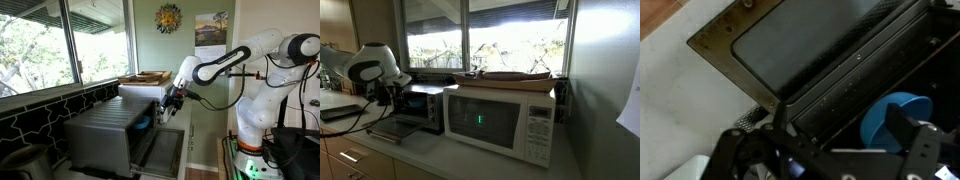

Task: Open the oven door then put the blue bowl in it then close it

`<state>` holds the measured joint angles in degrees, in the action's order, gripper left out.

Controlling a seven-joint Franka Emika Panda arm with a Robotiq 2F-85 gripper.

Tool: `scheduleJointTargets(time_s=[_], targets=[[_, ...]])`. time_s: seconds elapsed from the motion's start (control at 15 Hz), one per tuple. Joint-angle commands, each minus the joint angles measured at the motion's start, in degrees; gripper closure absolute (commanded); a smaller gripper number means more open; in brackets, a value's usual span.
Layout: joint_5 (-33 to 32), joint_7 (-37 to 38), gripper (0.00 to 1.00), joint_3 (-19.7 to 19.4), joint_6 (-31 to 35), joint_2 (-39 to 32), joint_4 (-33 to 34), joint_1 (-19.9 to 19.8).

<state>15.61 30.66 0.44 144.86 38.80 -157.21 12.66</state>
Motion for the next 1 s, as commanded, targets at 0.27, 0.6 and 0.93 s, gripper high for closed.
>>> scheduleJointTargets(time_s=[0.27, 0.6, 0.93], targets=[[8.11, -11.92, 0.0, -4.83, -1.0, -1.21, 0.2, -1.81], [16.64, -33.44, 0.0, -18.35, -7.81, -2.55, 0.37, 0.51], [23.74, -51.06, 0.0, -24.52, -20.35, -7.79, 1.14, -1.36]])
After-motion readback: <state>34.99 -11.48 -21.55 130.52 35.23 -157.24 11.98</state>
